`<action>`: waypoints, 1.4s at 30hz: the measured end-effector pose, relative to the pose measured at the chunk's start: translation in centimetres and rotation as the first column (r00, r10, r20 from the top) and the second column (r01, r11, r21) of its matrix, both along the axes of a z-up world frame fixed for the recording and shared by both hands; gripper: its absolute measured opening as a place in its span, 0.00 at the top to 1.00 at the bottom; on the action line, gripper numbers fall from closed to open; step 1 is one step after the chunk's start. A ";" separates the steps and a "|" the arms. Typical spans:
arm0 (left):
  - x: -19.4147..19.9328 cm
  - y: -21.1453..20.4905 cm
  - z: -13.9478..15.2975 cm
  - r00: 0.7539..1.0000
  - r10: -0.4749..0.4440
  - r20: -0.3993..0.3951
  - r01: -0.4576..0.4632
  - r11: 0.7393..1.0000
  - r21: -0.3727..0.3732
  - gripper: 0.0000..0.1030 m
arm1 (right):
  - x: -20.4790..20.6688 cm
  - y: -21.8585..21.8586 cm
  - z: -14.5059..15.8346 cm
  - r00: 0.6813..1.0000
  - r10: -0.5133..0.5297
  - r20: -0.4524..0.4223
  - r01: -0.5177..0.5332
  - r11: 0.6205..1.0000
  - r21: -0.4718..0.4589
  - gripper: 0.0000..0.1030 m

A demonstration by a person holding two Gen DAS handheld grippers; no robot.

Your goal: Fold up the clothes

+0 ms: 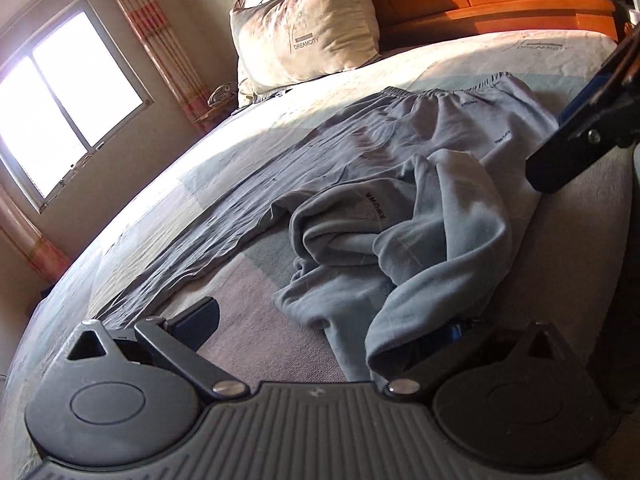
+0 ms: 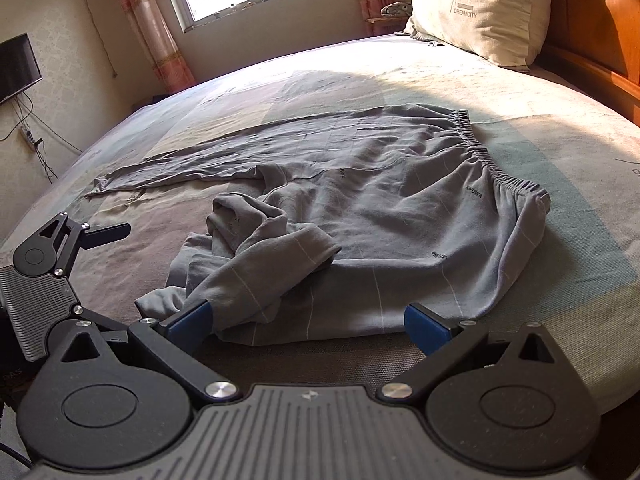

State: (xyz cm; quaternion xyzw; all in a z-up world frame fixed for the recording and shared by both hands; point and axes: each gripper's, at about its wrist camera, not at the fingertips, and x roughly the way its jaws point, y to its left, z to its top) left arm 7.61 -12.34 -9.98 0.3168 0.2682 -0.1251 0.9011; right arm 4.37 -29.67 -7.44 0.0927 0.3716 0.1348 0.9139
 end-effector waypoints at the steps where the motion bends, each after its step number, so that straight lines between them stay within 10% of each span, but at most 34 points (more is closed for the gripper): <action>1: 0.2 0.0 -0.3 1.000 0.000 -0.001 0.000 1.000 -0.005 0.00 | -0.1 0.2 0.0 1.000 -0.001 0.000 0.001 1.000 -0.009 0.00; 13: -0.8 4.0 2.4 0.984 0.150 0.097 -0.133 0.978 -0.160 0.00 | -0.7 0.6 0.4 0.999 -0.034 0.042 0.038 0.996 -0.083 0.00; 20: 0.4 3.5 1.3 1.000 0.008 0.031 -0.003 0.985 -0.171 0.01 | -0.6 0.6 0.7 0.998 -0.035 0.046 0.038 0.996 -0.078 0.00; 27: 1.3 3.1 0.9 0.996 0.062 0.060 -0.051 0.982 -0.183 0.00 | -0.6 1.6 0.1 1.000 0.017 -0.025 -0.018 0.998 -0.058 0.00; 42: -1.7 10.8 5.2 0.887 0.354 0.298 -0.295 0.929 -0.226 0.00 | -0.6 2.3 -0.4 0.998 0.019 -0.054 -0.022 0.998 -0.050 0.00</action>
